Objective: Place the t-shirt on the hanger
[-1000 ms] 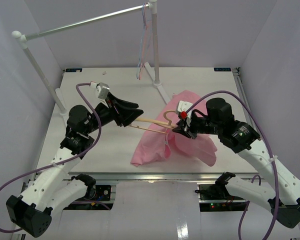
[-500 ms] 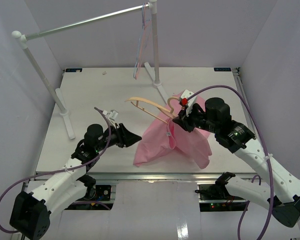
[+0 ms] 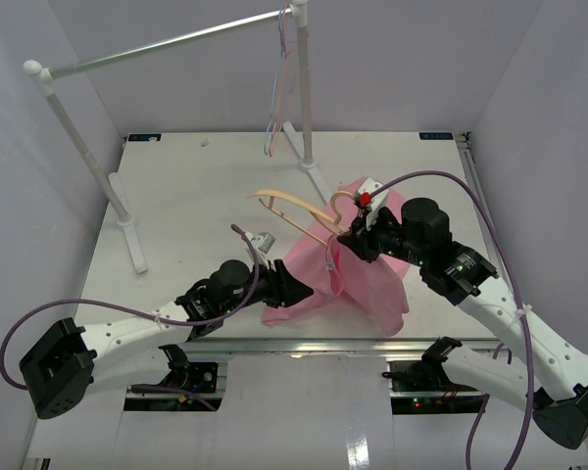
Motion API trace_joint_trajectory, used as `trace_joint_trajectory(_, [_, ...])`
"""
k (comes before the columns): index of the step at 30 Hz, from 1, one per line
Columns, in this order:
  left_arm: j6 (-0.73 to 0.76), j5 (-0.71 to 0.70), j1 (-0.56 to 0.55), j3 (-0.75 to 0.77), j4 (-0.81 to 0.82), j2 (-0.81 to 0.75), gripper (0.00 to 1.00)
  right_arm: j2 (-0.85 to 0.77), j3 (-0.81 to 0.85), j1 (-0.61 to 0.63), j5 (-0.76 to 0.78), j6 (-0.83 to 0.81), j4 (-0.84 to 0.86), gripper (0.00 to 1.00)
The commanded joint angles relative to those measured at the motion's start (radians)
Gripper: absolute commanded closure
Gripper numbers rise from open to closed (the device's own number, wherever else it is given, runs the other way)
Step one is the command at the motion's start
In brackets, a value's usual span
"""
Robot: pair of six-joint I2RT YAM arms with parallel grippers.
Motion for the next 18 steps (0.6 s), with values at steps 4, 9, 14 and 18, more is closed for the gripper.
trace_joint_trajectory(4, [-0.064, -0.272, -0.071, 0.194, -0.123, 0.127, 0.46, -0.062, -0.037, 0.009, 0.024, 0.013, 0.094, 0.92])
trace_joint_trajectory(9, [-0.056, -0.297, -0.122, 0.279, -0.142, 0.240, 0.45, -0.066, -0.055, 0.013, 0.019, 0.017, 0.111, 0.92])
trace_joint_trajectory(14, [-0.056, -0.379, -0.164, 0.353, -0.251, 0.324, 0.45, -0.064, -0.059, 0.015, 0.016, 0.018, 0.114, 0.92])
trace_joint_trajectory(18, [-0.077, -0.424, -0.174, 0.369, -0.274, 0.351, 0.45, -0.080, -0.064, 0.017, 0.016, 0.016, 0.114, 0.92])
